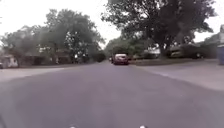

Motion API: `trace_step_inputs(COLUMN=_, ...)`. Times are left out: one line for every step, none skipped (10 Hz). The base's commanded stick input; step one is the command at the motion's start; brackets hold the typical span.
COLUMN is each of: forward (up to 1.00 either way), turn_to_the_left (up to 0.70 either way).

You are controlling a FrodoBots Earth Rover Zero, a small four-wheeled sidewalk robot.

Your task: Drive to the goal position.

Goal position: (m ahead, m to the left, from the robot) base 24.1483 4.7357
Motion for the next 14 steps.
trace_step_inputs(forward=1.00, turn_to_the_left=0.00)
trace_step_inputs(forward=1.00, turn_to_the_left=0.00)
trace_step_inputs(forward=1.00, turn_to_the_left=0.00)
trace_step_inputs(forward=1.00, turn_to_the_left=0.00)
trace_step_inputs(forward=1.00, turn_to_the_left=-0.34)
trace_step_inputs(forward=1.00, turn_to_the_left=-0.40)
trace_step_inputs(forward=1.00, turn_to_the_left=-0.40)
trace_step_inputs(forward=1.00, turn_to_the_left=-0.40)
trace_step_inputs(forward=1.00, turn_to_the_left=-0.32)
trace_step_inputs(forward=1.00, turn_to_the_left=0.00)
trace_step_inputs(forward=1.00, turn_to_the_left=0.00)
trace_step_inputs(forward=1.00, turn_to_the_left=0.00)
trace_step_inputs(forward=1.00, turn_to_the_left=0.00)
trace_step_inputs(forward=1.00, turn_to_the_left=0.00)
